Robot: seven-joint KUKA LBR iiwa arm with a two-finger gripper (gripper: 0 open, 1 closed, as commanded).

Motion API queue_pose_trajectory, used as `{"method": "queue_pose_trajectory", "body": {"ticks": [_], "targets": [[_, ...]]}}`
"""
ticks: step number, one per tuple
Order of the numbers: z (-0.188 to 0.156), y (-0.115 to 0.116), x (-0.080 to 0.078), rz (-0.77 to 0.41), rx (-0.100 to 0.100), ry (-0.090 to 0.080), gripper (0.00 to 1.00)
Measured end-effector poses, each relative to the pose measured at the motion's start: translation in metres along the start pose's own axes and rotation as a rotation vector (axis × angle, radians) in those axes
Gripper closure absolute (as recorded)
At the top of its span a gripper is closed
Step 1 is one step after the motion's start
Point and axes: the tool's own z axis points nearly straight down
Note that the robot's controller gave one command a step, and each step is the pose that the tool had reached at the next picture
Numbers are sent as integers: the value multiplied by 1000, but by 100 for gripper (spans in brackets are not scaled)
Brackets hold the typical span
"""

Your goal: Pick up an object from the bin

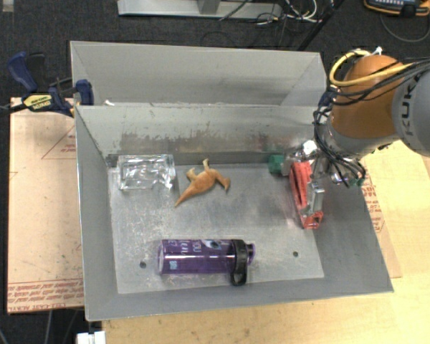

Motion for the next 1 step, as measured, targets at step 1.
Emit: {"method": "queue_pose_trajectory", "body": {"ticks": [1], "targets": [[5, -10, 8, -57, -5, 7, 0]]}}
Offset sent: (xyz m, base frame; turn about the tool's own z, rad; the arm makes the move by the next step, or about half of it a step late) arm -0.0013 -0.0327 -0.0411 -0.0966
